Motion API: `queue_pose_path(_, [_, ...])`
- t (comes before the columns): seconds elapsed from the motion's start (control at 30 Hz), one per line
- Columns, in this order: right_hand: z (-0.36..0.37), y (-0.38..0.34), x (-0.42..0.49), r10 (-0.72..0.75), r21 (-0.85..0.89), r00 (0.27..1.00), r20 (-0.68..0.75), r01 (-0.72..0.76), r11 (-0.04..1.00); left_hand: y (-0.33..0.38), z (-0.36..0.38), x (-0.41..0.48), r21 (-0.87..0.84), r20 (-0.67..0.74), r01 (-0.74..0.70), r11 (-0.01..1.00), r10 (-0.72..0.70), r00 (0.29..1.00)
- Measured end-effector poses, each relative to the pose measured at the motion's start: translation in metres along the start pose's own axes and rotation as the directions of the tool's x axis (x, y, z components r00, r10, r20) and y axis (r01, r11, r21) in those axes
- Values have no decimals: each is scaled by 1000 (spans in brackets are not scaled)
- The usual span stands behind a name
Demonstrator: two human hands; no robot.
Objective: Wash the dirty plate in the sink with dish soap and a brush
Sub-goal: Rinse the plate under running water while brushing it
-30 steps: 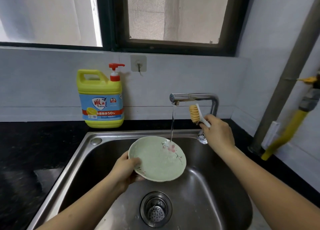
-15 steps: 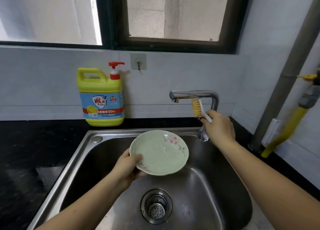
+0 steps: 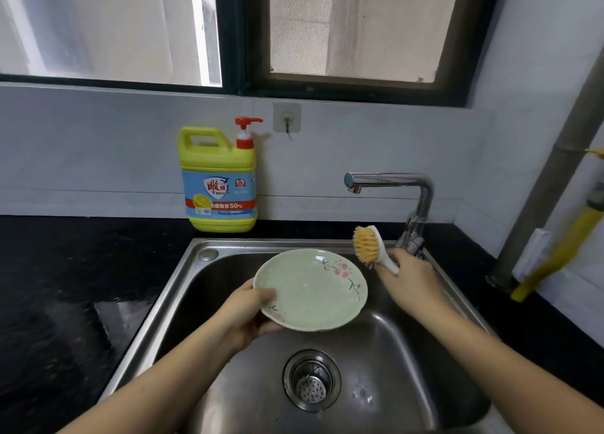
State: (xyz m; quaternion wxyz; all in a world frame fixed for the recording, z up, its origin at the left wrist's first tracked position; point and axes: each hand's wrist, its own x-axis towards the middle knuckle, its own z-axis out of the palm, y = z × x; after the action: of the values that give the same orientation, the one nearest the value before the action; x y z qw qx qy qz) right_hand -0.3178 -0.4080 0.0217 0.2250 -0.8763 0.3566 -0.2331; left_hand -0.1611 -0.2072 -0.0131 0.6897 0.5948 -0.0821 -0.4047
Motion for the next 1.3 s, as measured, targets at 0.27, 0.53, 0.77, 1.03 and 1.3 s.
queue_pose_path(0.27, [25, -26, -24, 148, 472, 945, 291, -277, 837, 2, -17, 1, 29, -18, 161, 987, -161, 987])
queue_pose_path(0.53, [26, -26, -18, 247, 409, 902, 355, -387, 826, 20, -6, -2, 95, -92, 213, 972, -205, 974])
queue_pose_path(0.77, [28, -9, -33, 205, 462, 860, 467, -435, 773, 30, 1, 2, 309, 24, -3, 951, -5, 1000])
queue_pose_path(1.03, [22, -17, -31, 21, 413, 981, 193, -101, 905, -1, -4, 9, 214, -55, -87, 973, 101, 993])
queue_pose_path(1.3, [5, -34, -29, -398, 70, 917, -26, 398, 915, -5, -14, 8, 382, -28, -162, 910, 187, 982])
